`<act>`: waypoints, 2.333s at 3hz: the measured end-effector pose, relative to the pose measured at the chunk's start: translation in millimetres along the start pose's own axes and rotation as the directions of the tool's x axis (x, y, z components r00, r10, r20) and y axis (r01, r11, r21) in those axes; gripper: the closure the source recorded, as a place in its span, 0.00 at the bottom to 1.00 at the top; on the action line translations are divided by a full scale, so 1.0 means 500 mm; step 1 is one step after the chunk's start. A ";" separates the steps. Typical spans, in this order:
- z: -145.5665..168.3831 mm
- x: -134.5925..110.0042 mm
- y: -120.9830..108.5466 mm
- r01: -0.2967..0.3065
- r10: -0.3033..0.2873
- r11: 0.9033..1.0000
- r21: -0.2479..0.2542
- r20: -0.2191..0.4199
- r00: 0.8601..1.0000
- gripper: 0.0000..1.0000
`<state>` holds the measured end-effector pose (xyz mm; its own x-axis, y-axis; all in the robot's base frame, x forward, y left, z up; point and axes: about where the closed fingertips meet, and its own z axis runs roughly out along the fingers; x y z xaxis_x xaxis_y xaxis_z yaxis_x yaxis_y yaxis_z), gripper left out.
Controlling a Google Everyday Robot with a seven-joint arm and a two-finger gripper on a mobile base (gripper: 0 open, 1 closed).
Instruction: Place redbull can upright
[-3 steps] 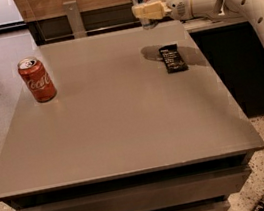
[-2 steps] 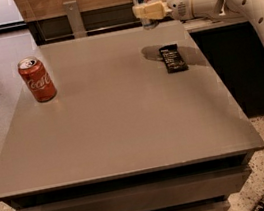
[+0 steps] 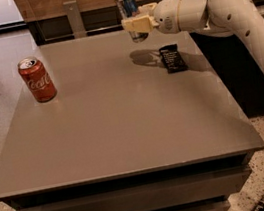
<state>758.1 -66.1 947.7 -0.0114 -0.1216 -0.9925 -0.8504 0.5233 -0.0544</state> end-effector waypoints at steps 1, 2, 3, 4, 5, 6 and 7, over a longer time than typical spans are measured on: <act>0.020 0.025 0.024 -0.019 0.019 1.000 -0.007 -0.004 1.000 1.00; 0.038 0.062 0.040 -0.087 0.087 0.996 -0.008 0.018 0.996 1.00; 0.050 0.095 0.054 -0.153 0.152 0.988 0.003 0.042 0.987 1.00; 0.058 0.109 0.062 -0.163 0.163 0.987 0.009 0.045 0.986 1.00; 0.065 0.111 0.071 -0.129 0.129 0.992 0.002 0.022 0.991 1.00; 0.079 0.120 0.085 -0.120 0.120 0.993 -0.021 0.018 0.993 1.00; 0.092 0.128 0.103 -0.122 0.123 0.992 -0.039 0.026 0.992 1.00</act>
Offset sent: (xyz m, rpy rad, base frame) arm -0.0091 0.0272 -0.0584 0.1339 0.1217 -0.0226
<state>737.8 -8.0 876.2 -0.1020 -0.0340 -0.9942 -0.8627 0.5007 0.0714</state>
